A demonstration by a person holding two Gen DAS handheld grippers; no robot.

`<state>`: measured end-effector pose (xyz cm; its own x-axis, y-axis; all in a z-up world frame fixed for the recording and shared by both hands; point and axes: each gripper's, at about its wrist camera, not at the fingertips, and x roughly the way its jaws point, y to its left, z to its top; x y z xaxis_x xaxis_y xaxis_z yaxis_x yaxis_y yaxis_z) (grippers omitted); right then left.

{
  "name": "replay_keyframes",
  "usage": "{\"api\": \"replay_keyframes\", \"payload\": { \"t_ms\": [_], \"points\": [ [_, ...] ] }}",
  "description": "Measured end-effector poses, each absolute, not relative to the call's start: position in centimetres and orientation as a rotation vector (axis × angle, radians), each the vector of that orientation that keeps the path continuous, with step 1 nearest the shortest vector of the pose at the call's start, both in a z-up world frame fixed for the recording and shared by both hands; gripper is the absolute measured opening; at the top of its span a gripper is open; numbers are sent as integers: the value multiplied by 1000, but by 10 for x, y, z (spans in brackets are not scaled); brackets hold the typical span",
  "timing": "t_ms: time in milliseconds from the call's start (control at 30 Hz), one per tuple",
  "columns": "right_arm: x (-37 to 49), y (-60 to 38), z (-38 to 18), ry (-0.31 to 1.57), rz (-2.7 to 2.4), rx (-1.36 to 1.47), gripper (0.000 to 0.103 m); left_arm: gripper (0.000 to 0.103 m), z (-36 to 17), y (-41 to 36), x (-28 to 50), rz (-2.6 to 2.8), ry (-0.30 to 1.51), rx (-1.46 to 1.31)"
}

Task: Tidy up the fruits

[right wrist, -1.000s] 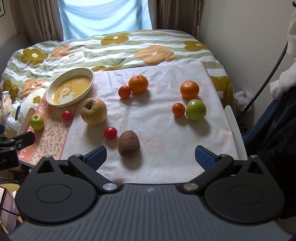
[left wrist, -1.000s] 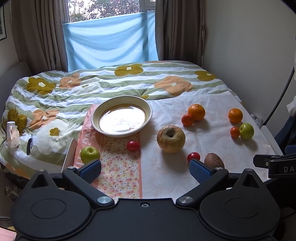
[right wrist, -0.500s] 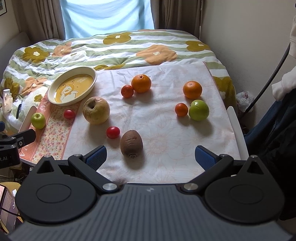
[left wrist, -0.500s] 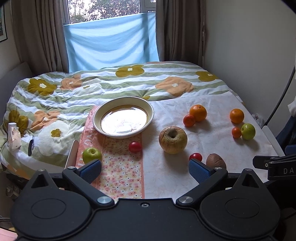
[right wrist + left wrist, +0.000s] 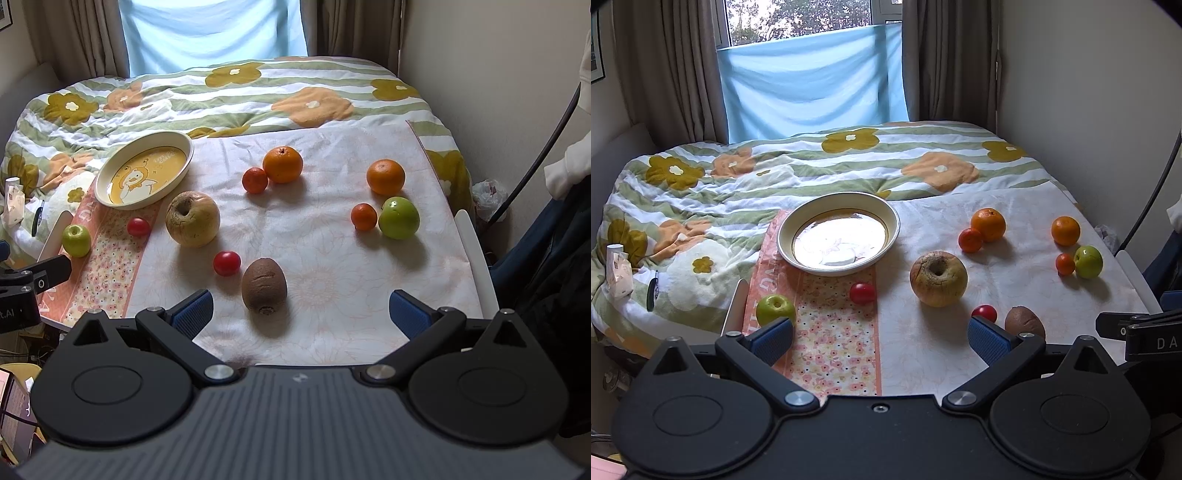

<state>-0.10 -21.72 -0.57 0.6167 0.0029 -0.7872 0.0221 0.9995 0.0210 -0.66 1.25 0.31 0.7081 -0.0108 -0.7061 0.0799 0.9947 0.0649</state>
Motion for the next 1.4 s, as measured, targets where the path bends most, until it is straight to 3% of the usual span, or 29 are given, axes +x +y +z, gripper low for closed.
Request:
{"api": "replay_keyframes", "payload": {
  "t_ms": [1400],
  "points": [
    [3,-213,-6,912,-7,40,103,102,4,12,2,-57,776,99]
  ]
}}
